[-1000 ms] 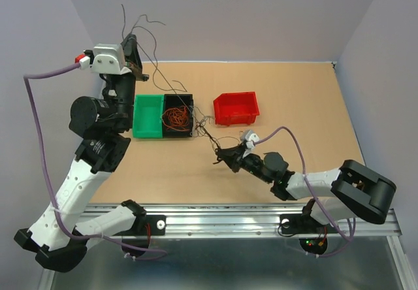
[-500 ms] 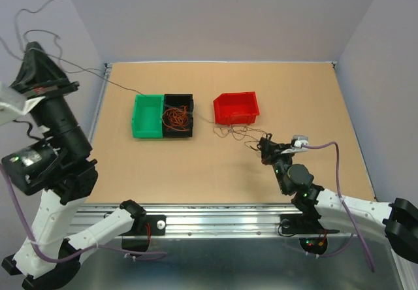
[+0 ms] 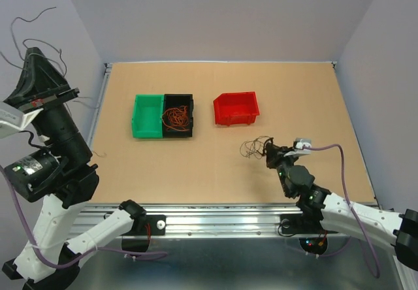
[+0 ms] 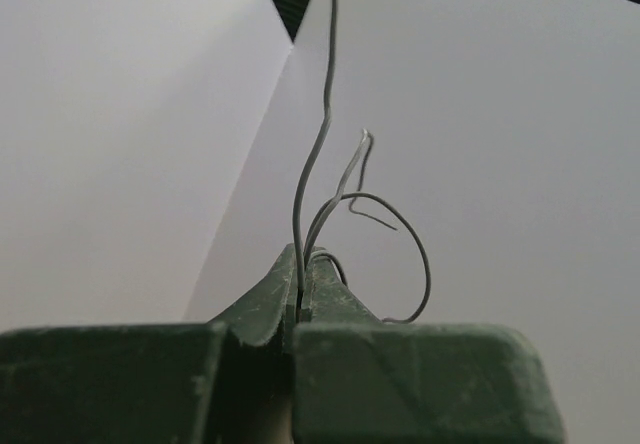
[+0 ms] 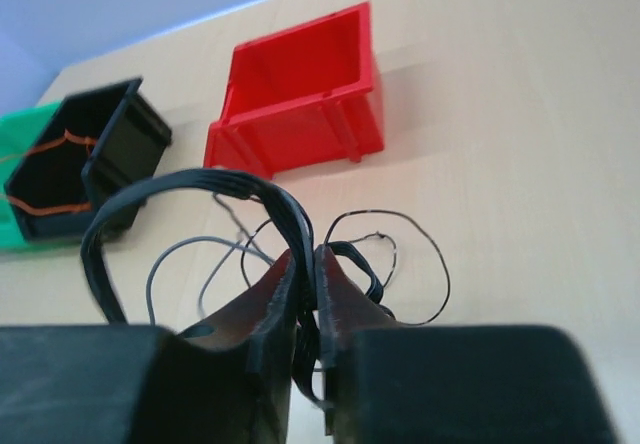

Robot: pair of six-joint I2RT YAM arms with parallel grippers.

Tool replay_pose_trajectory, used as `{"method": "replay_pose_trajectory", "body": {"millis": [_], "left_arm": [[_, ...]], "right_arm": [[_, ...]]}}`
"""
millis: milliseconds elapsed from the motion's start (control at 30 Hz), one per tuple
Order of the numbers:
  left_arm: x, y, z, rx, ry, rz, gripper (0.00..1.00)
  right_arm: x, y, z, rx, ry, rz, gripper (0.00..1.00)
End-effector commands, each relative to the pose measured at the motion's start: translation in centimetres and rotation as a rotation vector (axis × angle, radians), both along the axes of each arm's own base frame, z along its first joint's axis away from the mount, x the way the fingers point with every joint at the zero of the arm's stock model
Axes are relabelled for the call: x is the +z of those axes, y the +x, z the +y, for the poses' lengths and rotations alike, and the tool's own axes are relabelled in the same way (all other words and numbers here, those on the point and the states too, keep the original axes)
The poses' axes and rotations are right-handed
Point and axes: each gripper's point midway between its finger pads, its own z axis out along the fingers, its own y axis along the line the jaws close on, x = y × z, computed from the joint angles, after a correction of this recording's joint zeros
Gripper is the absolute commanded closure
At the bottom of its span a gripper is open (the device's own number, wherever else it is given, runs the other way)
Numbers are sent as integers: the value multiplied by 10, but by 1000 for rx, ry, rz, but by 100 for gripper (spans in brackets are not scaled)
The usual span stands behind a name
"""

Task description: Untangle the cables

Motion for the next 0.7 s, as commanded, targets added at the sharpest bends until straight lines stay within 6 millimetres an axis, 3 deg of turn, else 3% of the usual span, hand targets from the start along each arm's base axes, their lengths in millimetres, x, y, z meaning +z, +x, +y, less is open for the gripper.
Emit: {"method": "replay_pose_trajectory", "body": {"millis": [0,100,133,167,267,333,433,567,633,667], "left_arm": [[-1,2,-42,-170,151,-59,100],[-11,1,-81,-339,283,-80,100],[-15,0,-91,-388,306,-84,100],[-23,1,-106,-439,360,-83,100],[-46,12,-132,-529,423,-33,100],[-61,21,-146,-566,461,4,100],[-88,29,-177,-667,560,37,100],[-144,28,-237,-896,794,60,100],[-166,28,-253,-950,880,69,100],[-188,25,-265,-1012,946,74,100]], "right_arm": [[6,-4,32,180,-71,-14,79],[10,-14,64,364,-106,-36,60],[9,-19,79,444,-117,-34,51],[11,-22,85,479,-121,-35,32],[12,-29,107,594,-138,-9,11],[-2,-33,116,635,-169,77,7],[0,-33,126,663,-170,125,5],[15,-43,138,756,-147,50,5],[29,-48,142,793,-133,0,5],[33,-49,141,797,-134,-13,5]]}}
